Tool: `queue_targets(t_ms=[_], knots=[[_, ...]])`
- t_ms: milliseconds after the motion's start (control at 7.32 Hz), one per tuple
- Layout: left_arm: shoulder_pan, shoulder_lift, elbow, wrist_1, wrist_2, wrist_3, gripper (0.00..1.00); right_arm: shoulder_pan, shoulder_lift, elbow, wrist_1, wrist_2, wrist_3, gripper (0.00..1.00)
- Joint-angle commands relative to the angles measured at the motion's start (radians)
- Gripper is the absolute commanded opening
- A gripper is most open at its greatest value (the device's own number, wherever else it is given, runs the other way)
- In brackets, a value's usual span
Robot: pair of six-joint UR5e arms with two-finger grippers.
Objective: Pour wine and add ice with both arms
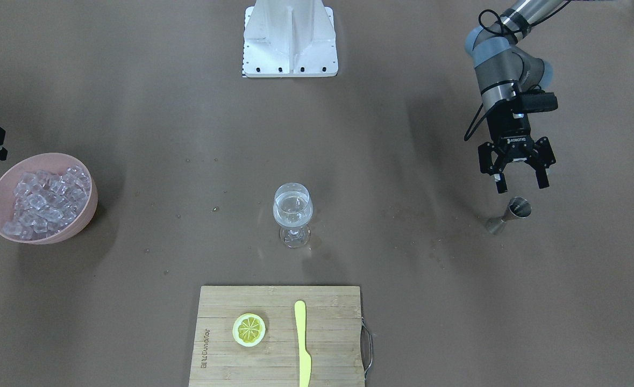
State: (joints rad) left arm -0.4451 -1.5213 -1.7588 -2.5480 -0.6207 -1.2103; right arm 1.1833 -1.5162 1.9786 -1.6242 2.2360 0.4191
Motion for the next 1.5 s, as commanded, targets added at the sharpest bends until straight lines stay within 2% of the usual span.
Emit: queue_targets(t_ms=[0,137,273,410,546,683,956,1092,1365], knots=[[-0.015,0.078,-0.265,0.298,-0.187,0.000,0.98,-0.008,0.001,0.000,0.003,0.001,0.001,1.00],[-0.062,0.084,-0.319,0.412,-0.326,0.026,0.98,-0.011,0.001,-0.001,0.003,-0.001,0.000,1.00],[-0.137,0.079,-0.346,0.495,-0.464,0.166,0.98,-0.013,0.002,-0.001,0.004,-0.001,0.000,1.00],[-0.194,0.061,-0.337,0.506,-0.538,0.226,0.98,-0.019,0.002,0.000,0.010,-0.001,0.001,1.00],[-0.280,0.020,-0.338,0.555,-0.657,0.323,0.98,-0.048,0.005,-0.003,0.012,-0.018,0.001,1.00],[-0.390,-0.052,-0.337,0.666,-0.817,0.384,0.98,-0.091,0.014,-0.001,0.012,-0.074,0.012,1.00],[-0.627,-0.251,-0.280,0.922,-1.165,0.530,0.98,-0.137,0.025,-0.013,0.015,-0.104,0.010,1.00],[-0.685,-0.292,-0.259,0.971,-1.230,0.602,0.98,-0.151,0.066,-0.055,0.032,-0.117,0.006,1.00],[-0.708,-0.298,-0.240,0.974,-1.241,0.611,0.98,-0.206,0.155,-0.218,0.148,-0.180,-0.037,1.00]])
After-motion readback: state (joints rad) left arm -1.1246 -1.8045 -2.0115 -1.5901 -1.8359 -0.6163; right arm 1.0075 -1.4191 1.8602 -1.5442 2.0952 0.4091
